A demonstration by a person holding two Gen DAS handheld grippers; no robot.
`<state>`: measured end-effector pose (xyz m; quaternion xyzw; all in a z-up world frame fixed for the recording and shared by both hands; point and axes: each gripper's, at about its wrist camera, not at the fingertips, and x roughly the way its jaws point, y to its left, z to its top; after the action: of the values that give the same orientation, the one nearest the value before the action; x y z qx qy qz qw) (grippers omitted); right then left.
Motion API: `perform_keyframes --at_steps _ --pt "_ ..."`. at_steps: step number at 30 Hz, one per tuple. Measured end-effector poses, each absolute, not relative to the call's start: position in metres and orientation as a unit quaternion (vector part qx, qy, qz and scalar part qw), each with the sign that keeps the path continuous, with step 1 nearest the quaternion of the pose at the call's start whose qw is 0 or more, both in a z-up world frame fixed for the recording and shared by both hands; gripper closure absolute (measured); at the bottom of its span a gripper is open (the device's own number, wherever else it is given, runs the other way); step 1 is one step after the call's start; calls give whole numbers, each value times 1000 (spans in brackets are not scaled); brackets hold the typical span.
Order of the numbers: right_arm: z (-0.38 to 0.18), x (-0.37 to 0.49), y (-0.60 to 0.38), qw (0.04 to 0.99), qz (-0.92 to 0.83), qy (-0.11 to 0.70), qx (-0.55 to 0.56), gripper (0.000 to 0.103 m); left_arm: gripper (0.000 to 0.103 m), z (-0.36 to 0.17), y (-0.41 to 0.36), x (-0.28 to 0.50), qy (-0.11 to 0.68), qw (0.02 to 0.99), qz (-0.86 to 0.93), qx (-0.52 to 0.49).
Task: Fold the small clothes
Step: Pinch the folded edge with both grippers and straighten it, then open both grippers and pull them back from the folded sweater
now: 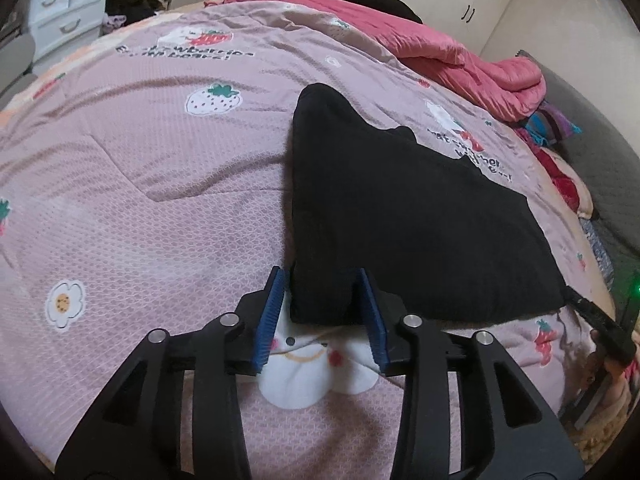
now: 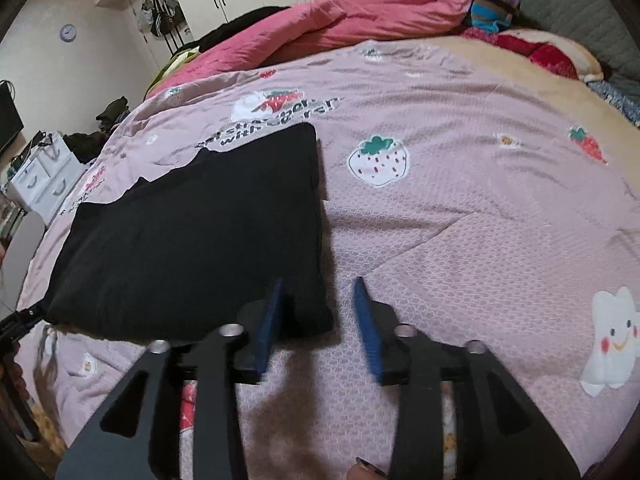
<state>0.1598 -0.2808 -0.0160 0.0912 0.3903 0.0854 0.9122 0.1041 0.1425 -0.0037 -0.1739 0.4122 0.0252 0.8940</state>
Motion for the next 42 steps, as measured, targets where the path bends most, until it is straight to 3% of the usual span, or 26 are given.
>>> perform_keyframes --at_steps 3,5,7,10,13,20,22,27,42 --pt "-10 151 -279 921 85 372 83 47 69 0 140 99 410 897 31 -163" --pt "-6 146 -278 926 88 358 83 33 66 3 138 97 409 899 35 -155" --pt "0 142 -276 931 93 343 82 32 64 6 135 94 406 901 36 -149" --pt "7 137 -272 937 102 325 79 17 57 10 132 89 403 903 37 -145" --pt "11 134 -267 941 107 314 71 10 51 12 128 84 402 904 36 -140" --pt "14 126 -252 945 119 300 50 6 33 15 124 73 400 907 39 -126" --pt "15 124 -247 945 122 299 44 5 24 15 125 69 399 908 43 -124" --pt "15 121 -239 947 128 293 32 4 14 13 124 61 399 907 45 -127" --pt "21 101 -211 947 168 273 1 4 9 19 108 39 392 910 42 -127"
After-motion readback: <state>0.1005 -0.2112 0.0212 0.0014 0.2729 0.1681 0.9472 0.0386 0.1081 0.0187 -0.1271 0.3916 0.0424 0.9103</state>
